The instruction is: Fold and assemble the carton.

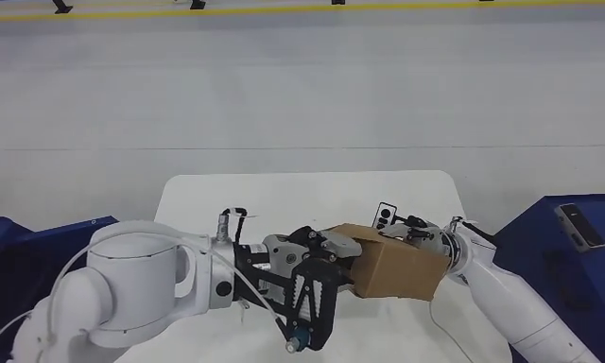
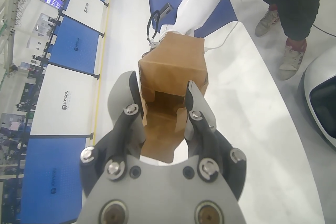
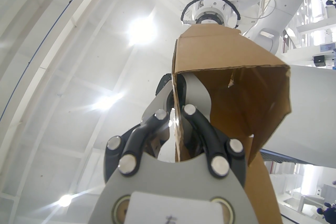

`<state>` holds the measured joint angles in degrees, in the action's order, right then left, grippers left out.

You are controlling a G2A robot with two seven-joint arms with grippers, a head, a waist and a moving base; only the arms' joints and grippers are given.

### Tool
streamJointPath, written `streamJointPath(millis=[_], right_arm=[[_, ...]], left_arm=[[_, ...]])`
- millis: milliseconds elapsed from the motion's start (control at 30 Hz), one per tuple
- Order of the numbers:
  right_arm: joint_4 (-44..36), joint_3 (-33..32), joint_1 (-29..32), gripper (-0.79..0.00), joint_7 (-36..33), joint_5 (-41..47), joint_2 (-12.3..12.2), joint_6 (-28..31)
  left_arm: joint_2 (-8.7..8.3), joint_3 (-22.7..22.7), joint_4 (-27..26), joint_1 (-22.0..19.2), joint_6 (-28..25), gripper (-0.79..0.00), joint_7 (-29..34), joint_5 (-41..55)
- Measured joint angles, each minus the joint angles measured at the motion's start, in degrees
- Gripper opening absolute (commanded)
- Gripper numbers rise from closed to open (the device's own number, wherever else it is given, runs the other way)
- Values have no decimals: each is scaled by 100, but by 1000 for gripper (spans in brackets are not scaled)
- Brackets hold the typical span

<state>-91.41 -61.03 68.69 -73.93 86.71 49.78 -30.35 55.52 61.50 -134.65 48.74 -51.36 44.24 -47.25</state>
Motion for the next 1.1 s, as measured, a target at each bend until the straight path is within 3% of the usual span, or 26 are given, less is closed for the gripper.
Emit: streamJointPath(millis=[200,367,1100], right_arm=[[-21,-33,21,-785,24,-19,19,-24],[-24,-40,33,-785,25,-29,34,-25],[19,-72,74,-785,11,-79,79,-11]], left_arm=[[-79,-26,0,-91,-258,-508,547,-19],[-85,-118,0,-211,-196,-489,551,-99],[-23,-824,0,-485,306,-542,326,-405]])
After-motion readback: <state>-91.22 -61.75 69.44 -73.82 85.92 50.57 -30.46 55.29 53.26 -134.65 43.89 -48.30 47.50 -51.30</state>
